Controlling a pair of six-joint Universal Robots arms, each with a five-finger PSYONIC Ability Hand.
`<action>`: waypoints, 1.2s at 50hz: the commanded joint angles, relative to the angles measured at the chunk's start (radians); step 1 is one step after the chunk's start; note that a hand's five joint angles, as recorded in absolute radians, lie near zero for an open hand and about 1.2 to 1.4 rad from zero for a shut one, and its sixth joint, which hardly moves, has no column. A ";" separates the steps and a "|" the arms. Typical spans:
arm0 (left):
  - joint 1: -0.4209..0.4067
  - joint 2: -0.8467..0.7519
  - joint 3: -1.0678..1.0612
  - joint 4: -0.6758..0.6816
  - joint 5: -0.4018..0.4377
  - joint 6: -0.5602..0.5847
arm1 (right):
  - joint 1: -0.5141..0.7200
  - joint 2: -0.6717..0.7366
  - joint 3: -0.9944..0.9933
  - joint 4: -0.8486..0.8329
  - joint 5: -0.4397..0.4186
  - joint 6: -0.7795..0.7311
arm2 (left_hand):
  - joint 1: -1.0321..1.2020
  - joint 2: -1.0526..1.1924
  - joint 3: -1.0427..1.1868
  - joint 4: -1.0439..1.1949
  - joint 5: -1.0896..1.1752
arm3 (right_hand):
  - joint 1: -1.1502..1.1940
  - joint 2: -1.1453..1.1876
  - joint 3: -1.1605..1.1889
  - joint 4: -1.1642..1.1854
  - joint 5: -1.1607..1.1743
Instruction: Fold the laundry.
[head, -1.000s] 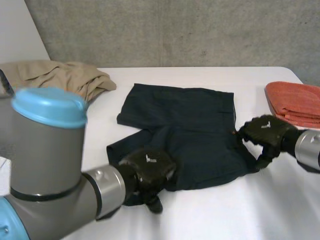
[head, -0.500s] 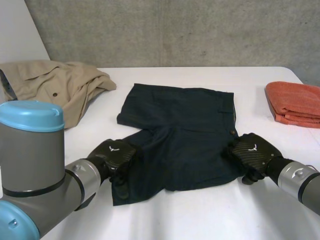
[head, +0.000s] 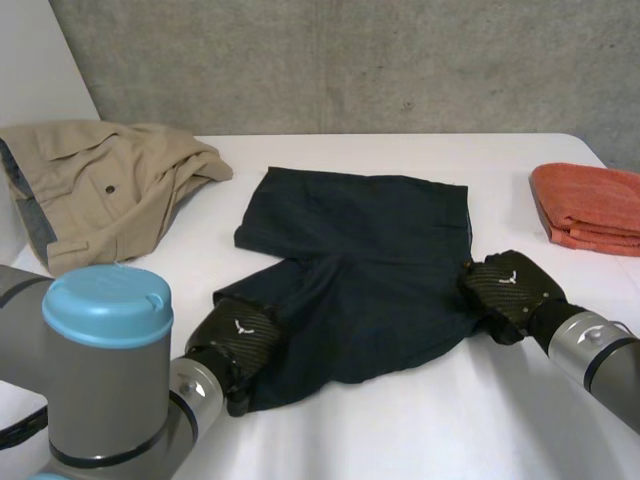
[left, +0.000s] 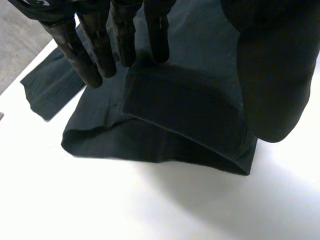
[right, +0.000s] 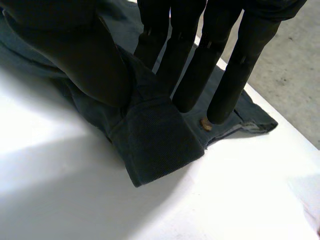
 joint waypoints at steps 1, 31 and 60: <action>-0.018 -0.008 -0.004 0.028 -0.019 0.030 | 0.004 0.005 -0.061 0.012 0.063 0.184 | 0.103 0.117 0.115 0.120 0.126 | 0.311 0.232 0.218 0.203 0.220; 0.047 0.153 -0.070 -0.263 0.183 0.119 | -0.117 -0.147 -0.032 0.669 0.122 -0.508 | 1.048 1.062 1.060 1.066 1.071 | 0.311 0.232 0.218 0.203 0.220; 0.180 -0.735 1.452 -0.179 0.068 0.051 | 0.107 0.482 -0.933 0.100 0.399 0.118 | 1.048 1.062 1.060 1.066 1.071 | 0.311 0.232 0.218 0.203 0.220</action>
